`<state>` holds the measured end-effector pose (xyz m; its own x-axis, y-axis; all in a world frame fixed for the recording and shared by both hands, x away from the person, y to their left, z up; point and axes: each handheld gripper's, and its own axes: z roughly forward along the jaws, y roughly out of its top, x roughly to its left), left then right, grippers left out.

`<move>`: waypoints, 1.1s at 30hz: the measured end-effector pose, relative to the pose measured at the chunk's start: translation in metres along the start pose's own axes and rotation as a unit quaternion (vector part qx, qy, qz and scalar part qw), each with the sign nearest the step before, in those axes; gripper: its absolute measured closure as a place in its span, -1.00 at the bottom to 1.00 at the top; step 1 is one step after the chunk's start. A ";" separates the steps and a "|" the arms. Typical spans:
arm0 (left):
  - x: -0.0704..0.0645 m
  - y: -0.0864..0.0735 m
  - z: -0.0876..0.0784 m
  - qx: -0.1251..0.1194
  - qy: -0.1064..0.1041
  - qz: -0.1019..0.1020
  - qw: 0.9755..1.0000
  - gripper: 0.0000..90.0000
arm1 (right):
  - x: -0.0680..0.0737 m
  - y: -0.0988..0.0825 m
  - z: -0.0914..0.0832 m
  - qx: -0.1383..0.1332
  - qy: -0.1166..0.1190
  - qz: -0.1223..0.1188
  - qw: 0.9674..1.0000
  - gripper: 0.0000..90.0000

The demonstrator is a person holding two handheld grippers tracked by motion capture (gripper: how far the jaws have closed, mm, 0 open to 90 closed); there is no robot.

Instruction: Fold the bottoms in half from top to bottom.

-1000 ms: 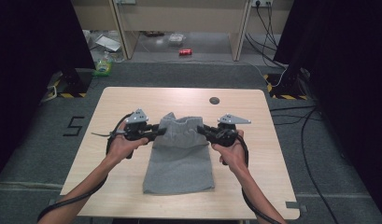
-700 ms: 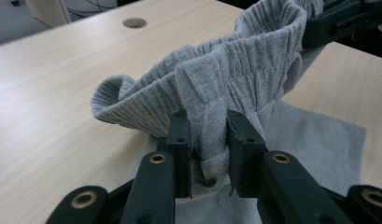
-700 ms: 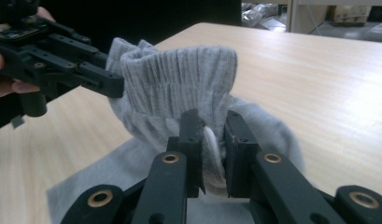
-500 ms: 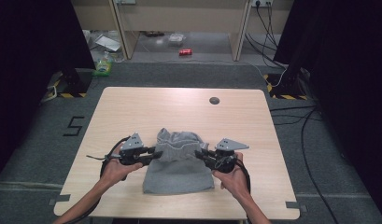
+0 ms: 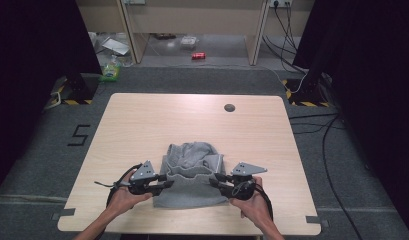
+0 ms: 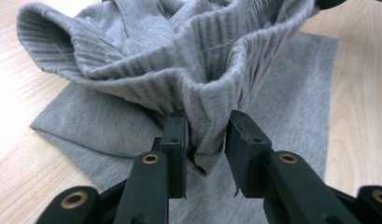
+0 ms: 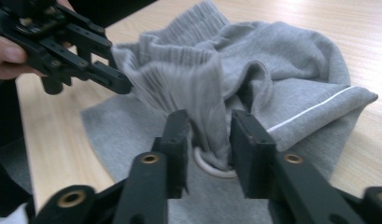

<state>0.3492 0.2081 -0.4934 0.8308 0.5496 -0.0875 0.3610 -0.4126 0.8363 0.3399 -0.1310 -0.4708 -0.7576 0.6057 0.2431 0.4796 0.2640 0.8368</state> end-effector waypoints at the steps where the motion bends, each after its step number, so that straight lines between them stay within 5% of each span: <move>1: 0.000 0.001 -0.001 -0.002 -0.001 -0.001 1.000 0.45 | 0.001 0.001 -0.002 -0.004 0.001 0.000 1.000 0.41; 8: -0.006 0.012 -0.014 -0.023 -0.019 -0.001 1.000 0.33 | 0.003 0.014 -0.012 -0.031 0.005 0.004 1.000 0.37; 15: 0.002 0.017 -0.022 -0.036 -0.009 -0.018 0.999 0.29 | -0.002 0.018 0.011 0.010 -0.006 0.001 1.000 0.42; 22: 0.024 0.008 -0.021 -0.006 0.031 -0.054 0.998 0.21 | 0.004 0.012 0.040 0.058 0.004 -0.015 0.998 0.44; 29: 0.037 -0.008 -0.013 0.019 0.044 -0.080 0.996 0.10 | 0.018 -0.011 0.046 0.103 -0.005 -0.047 0.993 0.44; 33: 0.041 -0.011 -0.012 0.034 0.049 -0.084 0.995 0.04 | 0.018 -0.016 0.048 0.107 -0.006 -0.044 0.993 0.40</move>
<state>0.3743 0.2441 -0.5001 0.7119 0.6822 -0.1671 0.5223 -0.3552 0.7752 0.3395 -0.0885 -0.5030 -0.7960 0.5818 0.1669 0.4962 0.4693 0.7304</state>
